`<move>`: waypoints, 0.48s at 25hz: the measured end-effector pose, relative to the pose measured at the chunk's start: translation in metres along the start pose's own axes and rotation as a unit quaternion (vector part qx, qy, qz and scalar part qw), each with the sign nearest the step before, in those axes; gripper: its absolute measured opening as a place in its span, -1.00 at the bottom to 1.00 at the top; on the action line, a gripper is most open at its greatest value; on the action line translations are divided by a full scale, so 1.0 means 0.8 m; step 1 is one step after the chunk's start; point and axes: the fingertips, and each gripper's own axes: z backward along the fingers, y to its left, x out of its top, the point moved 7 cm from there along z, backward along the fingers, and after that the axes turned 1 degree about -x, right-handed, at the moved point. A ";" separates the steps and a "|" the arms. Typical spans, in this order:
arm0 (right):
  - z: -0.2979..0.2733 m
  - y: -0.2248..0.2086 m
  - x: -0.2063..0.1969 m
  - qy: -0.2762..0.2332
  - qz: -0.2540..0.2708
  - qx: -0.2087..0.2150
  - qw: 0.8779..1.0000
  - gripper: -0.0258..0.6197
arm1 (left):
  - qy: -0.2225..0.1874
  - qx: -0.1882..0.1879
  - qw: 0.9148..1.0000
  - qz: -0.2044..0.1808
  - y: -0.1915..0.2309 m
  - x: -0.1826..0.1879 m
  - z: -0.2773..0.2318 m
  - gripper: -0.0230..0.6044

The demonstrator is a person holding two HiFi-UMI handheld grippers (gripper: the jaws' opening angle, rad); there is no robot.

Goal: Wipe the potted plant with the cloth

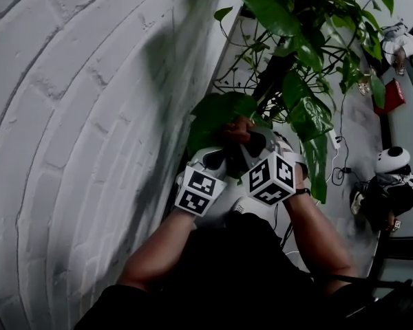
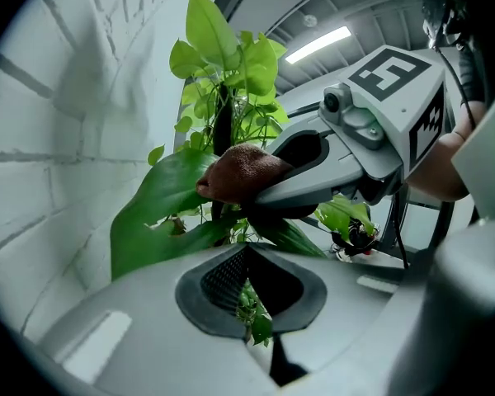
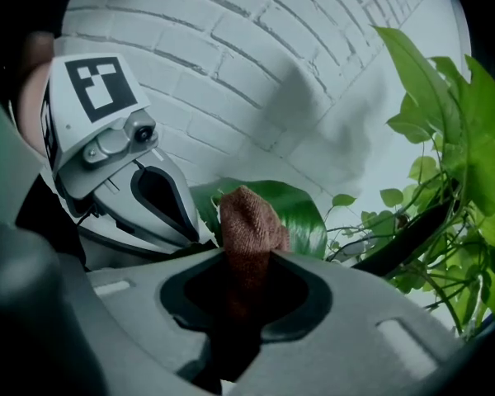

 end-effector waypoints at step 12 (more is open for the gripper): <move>0.016 0.033 0.009 -0.002 -0.004 0.023 1.000 -0.72 | 0.000 -0.009 1.000 -0.004 -0.010 -0.003 0.014 -0.87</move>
